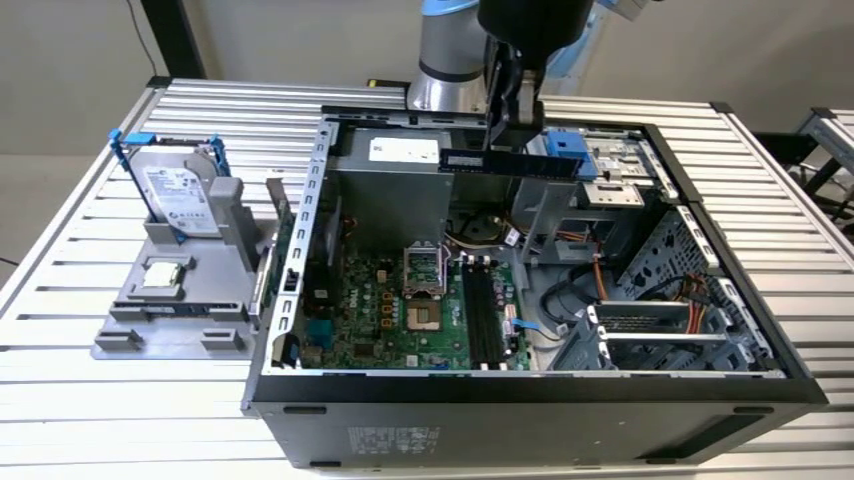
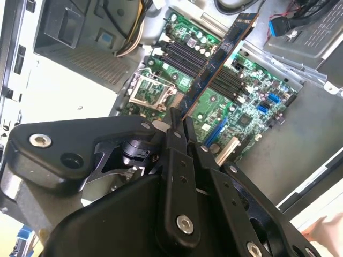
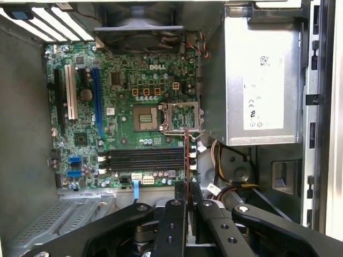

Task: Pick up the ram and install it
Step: 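Insert the ram into the slot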

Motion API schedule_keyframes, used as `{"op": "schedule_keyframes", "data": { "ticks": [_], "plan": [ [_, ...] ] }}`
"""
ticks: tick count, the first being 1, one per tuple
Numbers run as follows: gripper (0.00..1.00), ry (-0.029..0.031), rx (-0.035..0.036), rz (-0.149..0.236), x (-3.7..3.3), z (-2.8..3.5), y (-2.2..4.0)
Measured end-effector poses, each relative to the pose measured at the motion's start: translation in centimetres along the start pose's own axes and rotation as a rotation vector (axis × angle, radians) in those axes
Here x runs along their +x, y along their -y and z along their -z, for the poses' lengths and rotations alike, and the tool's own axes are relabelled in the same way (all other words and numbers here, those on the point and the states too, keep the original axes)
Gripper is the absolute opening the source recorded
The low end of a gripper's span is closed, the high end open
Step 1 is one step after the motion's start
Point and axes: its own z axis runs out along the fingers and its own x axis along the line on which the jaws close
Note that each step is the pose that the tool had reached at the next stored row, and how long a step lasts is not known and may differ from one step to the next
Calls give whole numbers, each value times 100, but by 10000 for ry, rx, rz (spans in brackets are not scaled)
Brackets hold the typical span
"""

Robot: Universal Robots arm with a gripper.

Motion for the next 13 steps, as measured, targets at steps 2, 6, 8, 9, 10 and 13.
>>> {"op": "schedule_keyframes", "data": {
  "ticks": [2, 6, 8, 9, 10, 13],
  "plan": [
    [0, 0, 3, -103, 0, 0, -1],
    [0, 0, 4, -106, 0, 0, -1],
    [0, 0, 4, -118, 0, 0, -1],
    [0, 0, 6, -160, 0, 0, -1],
    [0, 1, 9, -238, 0, 0, 0],
    [0, 2, 26, -651, 0, 0, 0]
  ]
}}
